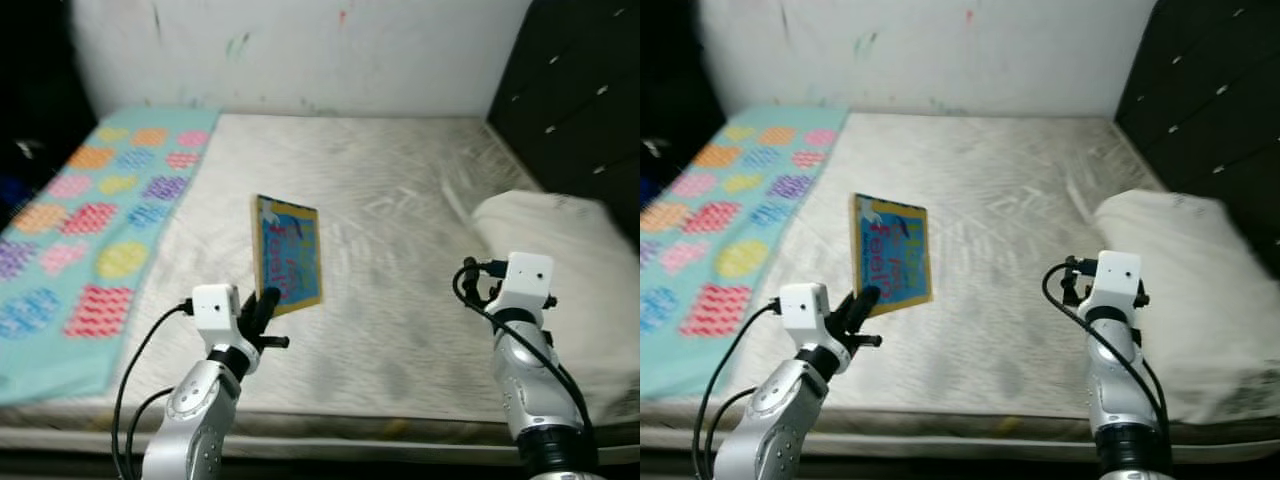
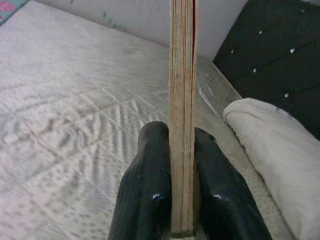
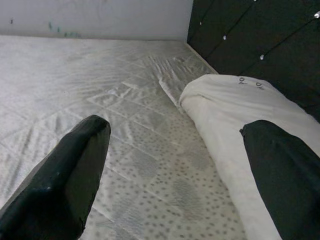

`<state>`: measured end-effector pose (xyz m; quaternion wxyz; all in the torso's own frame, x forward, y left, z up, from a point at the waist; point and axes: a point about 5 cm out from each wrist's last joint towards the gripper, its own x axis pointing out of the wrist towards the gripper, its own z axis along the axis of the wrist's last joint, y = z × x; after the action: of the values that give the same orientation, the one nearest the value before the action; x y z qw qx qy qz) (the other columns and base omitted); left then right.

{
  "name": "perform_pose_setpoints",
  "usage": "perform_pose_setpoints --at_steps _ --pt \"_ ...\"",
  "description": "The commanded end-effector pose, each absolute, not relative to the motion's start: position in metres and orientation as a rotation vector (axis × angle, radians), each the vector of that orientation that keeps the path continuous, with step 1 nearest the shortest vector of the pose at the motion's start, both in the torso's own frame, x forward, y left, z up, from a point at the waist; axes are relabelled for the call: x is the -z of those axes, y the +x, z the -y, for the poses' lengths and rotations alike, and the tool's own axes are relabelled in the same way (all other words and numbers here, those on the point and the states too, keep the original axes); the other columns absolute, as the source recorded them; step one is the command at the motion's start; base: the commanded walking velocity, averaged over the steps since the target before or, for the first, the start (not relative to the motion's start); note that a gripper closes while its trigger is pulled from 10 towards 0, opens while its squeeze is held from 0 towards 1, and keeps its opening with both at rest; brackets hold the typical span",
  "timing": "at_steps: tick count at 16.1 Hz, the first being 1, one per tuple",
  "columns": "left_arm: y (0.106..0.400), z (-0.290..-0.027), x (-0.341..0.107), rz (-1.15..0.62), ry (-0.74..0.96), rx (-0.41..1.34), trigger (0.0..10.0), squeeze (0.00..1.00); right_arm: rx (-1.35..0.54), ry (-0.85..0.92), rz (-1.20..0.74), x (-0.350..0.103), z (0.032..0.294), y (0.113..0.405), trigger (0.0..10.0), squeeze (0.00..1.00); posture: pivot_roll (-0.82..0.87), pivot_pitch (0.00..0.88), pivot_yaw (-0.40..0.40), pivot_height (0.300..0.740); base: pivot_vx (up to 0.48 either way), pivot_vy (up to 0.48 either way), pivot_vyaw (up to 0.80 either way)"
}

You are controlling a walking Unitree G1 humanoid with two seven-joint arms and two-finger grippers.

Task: Clean up the room

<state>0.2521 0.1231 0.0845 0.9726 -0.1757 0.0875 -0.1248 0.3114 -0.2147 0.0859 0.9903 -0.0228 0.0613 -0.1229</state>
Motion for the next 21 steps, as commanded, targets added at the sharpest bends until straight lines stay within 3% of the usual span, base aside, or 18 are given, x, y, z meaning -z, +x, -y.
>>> perform_pose_setpoints --at_steps 1,11,19,21 --pt "0.2556 -0.1258 -0.0953 -0.125 -0.351 0.244 10.0 0.0 0.239 -0.053 -0.104 -0.091 0.2127 0.3141 10.0 0.0 -0.07 0.0 -0.001 0.74 0.0 -0.368 0.0" --pt "0.2573 -0.1253 -0.0986 -0.101 -0.373 0.258 10.0 0.0 0.241 -0.057 -0.101 -0.0914 0.2135 0.3148 10.0 0.0 -0.07 0.0 -0.001 0.74 0.0 -0.033 0.0" --pt "0.2574 -0.1249 -0.0965 -0.117 -0.377 0.251 10.0 0.0 0.241 -0.062 -0.101 -0.0918 0.2144 0.3154 10.0 0.0 -0.08 0.0 -0.003 0.74 0.0 -0.451 0.0" --pt "0.2577 -0.1252 -0.0975 -0.106 -0.386 0.247 10.0 0.0 0.242 -0.063 -0.101 -0.0916 0.2147 0.3151 10.0 0.0 -0.08 0.0 0.0 0.74 0.0 0.0 0.0"
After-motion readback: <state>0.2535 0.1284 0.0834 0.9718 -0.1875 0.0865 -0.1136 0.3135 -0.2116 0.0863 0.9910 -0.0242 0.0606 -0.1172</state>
